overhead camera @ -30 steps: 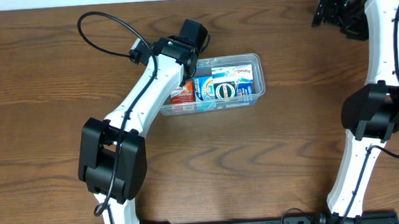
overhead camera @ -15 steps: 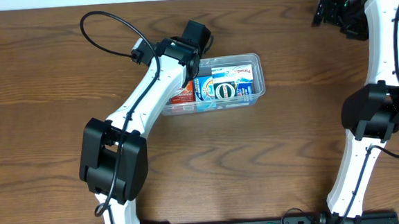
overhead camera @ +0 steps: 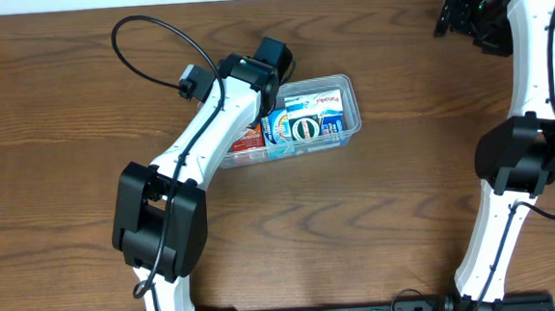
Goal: Pack container
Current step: 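Carry the bottle right over the container with the left gripper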
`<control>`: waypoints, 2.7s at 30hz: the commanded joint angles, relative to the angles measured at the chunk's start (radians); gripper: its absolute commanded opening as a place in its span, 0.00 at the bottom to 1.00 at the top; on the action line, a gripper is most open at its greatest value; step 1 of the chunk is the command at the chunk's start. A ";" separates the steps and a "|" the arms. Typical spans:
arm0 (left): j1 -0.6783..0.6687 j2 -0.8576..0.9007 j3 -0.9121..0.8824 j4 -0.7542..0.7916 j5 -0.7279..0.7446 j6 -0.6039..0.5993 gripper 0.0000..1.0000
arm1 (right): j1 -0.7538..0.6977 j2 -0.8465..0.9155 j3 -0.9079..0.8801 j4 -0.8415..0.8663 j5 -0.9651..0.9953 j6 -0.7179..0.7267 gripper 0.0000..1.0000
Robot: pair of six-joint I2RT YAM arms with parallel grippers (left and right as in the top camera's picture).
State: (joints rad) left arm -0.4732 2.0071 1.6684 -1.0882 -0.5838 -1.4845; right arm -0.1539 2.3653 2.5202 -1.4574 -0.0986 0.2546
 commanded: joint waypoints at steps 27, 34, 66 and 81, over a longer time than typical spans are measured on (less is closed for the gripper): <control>-0.010 -0.015 -0.004 0.072 -0.066 -0.043 0.06 | 0.004 -0.005 0.017 0.000 -0.006 -0.009 0.99; -0.015 -0.062 -0.001 0.015 -0.060 -0.048 0.06 | 0.004 -0.005 0.017 0.000 -0.006 -0.009 0.99; 0.028 0.002 -0.042 -0.026 -0.113 -0.290 0.06 | 0.003 -0.005 0.017 0.000 0.016 -0.009 0.99; 0.032 0.007 -0.041 -0.021 -0.109 -0.236 0.58 | 0.004 -0.005 0.017 0.000 0.016 -0.009 0.99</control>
State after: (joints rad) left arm -0.4469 2.0018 1.6299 -1.1019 -0.6624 -1.7466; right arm -0.1539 2.3653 2.5202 -1.4574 -0.0933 0.2546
